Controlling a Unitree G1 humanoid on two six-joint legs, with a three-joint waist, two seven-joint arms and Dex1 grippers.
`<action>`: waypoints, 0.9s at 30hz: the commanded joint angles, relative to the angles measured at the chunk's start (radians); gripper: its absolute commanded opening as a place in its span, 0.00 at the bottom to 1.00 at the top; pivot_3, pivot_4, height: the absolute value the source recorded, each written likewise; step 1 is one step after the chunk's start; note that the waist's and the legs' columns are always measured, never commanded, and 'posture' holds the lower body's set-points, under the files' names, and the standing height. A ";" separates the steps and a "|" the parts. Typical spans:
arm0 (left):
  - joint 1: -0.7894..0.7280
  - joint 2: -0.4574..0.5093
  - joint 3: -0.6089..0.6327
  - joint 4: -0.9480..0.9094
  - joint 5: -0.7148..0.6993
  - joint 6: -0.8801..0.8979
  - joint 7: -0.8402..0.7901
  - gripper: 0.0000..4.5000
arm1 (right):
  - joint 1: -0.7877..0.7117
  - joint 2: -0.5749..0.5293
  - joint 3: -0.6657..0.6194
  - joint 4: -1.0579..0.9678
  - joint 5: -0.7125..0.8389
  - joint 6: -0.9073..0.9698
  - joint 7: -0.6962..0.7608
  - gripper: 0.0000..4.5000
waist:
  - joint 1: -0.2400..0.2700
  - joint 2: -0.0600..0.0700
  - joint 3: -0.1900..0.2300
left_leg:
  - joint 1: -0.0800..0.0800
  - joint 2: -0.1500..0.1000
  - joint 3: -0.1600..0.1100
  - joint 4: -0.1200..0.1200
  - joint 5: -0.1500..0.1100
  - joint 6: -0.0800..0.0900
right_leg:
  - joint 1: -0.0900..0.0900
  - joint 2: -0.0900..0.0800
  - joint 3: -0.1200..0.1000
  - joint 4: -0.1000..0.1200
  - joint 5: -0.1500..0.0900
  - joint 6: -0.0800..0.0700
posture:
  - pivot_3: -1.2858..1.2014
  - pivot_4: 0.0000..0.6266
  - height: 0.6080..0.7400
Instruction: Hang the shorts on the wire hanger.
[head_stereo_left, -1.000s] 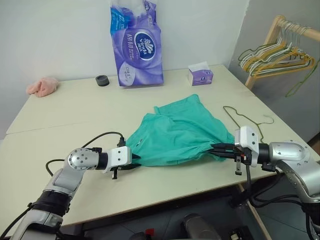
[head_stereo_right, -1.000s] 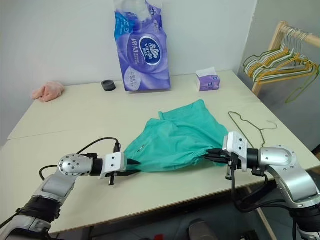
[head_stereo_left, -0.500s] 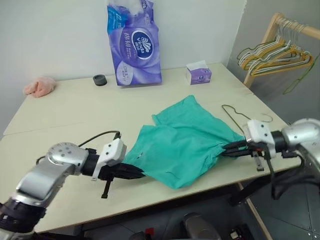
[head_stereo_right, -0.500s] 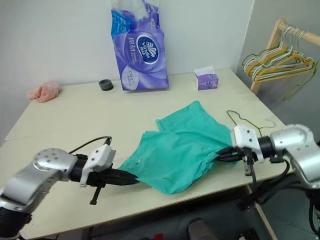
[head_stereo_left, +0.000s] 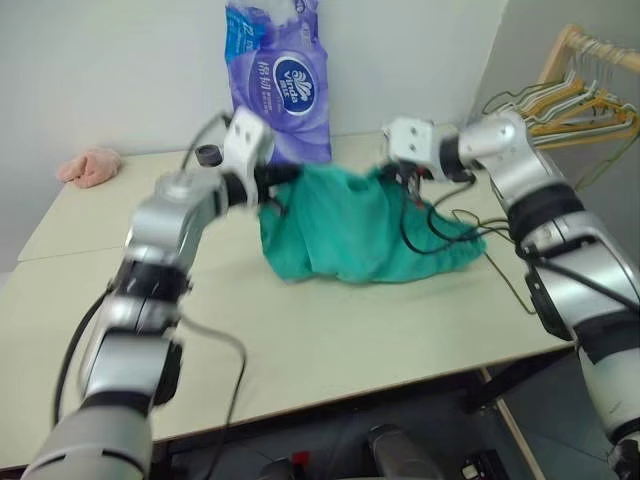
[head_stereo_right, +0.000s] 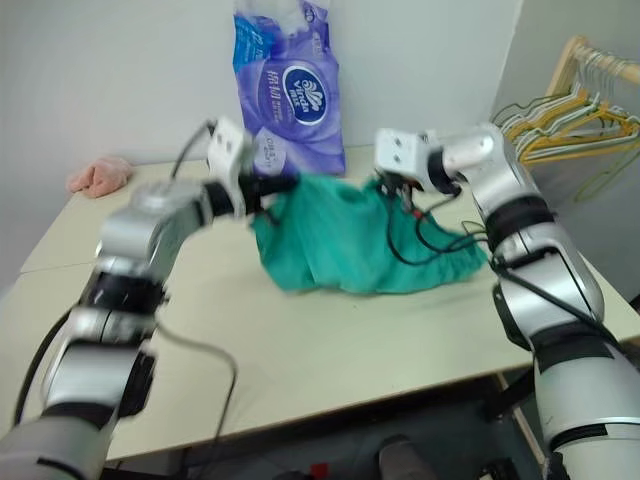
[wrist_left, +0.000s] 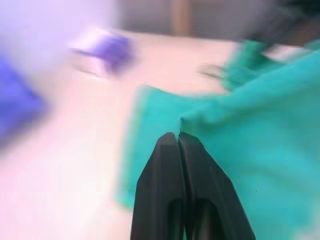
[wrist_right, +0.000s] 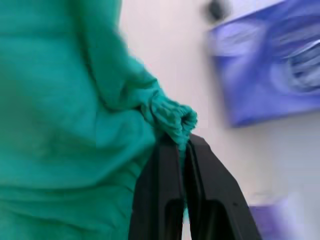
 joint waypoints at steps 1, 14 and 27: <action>-0.205 0.032 0.057 0.291 0.110 -0.269 0.147 0.01 | -0.116 0.008 0.001 0.103 -0.113 -0.109 -0.296 0.00 | -0.006 0.000 -0.003 | -0.006 0.000 0.001 0.000 0.000 -0.002 | -0.007 0.000 0.001 0.002 0.000 0.000 | 0.43 0.00 1.00; 0.635 0.468 -0.130 -0.850 -0.005 -0.120 -0.462 0.01 | 0.387 -0.066 -0.138 -0.197 0.240 -0.643 0.133 0.00 | -0.036 0.001 -0.027 | 0.020 0.003 0.009 -0.014 -0.009 0.011 | 0.020 0.001 0.007 -0.005 -0.006 0.002 | 0.44 0.04 1.00; 1.146 0.613 0.059 -1.169 -0.262 0.095 -0.694 0.01 | 0.881 -0.210 -0.008 -0.891 0.401 -0.315 0.493 0.00 | 0.043 0.008 -0.014 | 0.028 0.004 -0.007 -0.005 -0.006 0.014 | 0.031 0.006 -0.006 0.000 -0.005 -0.004 | 0.43 0.03 1.00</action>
